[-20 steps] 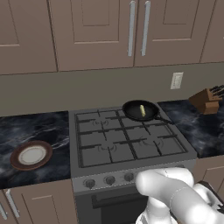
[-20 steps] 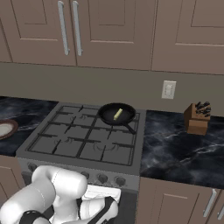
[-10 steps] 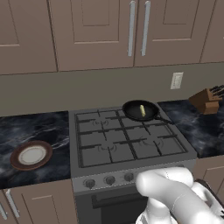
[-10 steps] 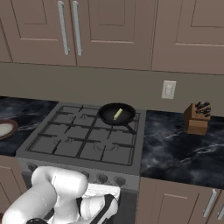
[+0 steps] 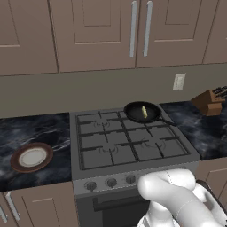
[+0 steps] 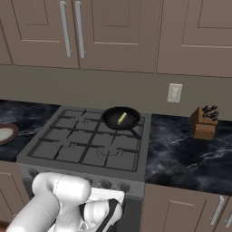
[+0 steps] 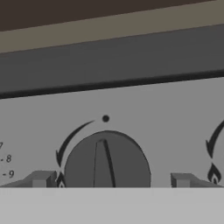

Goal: Pick up the butter stick and place it in the pan. Then turn on the burner for the pan.

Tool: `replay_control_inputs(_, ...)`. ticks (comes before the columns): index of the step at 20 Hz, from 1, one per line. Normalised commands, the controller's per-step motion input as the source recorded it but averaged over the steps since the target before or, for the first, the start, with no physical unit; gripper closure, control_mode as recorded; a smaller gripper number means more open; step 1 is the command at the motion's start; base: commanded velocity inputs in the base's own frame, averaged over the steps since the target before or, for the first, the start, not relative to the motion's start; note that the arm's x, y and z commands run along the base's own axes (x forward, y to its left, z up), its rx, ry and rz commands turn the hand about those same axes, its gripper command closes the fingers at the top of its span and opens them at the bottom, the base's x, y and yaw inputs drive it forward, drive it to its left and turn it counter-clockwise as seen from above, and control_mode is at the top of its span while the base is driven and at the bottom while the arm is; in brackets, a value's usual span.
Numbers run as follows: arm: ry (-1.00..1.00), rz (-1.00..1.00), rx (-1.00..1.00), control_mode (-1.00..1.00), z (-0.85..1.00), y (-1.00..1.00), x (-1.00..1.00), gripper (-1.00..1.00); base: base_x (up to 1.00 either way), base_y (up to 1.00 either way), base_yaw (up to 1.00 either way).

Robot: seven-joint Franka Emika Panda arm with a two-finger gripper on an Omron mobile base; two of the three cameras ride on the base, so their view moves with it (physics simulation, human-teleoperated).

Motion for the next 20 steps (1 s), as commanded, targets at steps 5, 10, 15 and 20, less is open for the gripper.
replay_control_inputs(5, 0.0, 0.0, 0.0, -1.0, 0.0, 0.0, 0.16, 1.0, 0.0, 0.0, 0.0)
replay_control_inputs(10, 0.0, 0.0, 0.0, -1.0, 0.0, 0.0, 0.0, 1.0, 0.0, 0.0, 0.0)
replay_control_inputs(15, 0.0, 0.0, 0.0, -1.0, 0.0, 0.0, 0.0, 1.0, 0.0, 0.0, 0.0)
replay_control_inputs(20, 0.0, 0.0, 0.0, -1.0, 0.03, 0.0, 0.0, 1.0, 0.0, 0.0, 0.0)
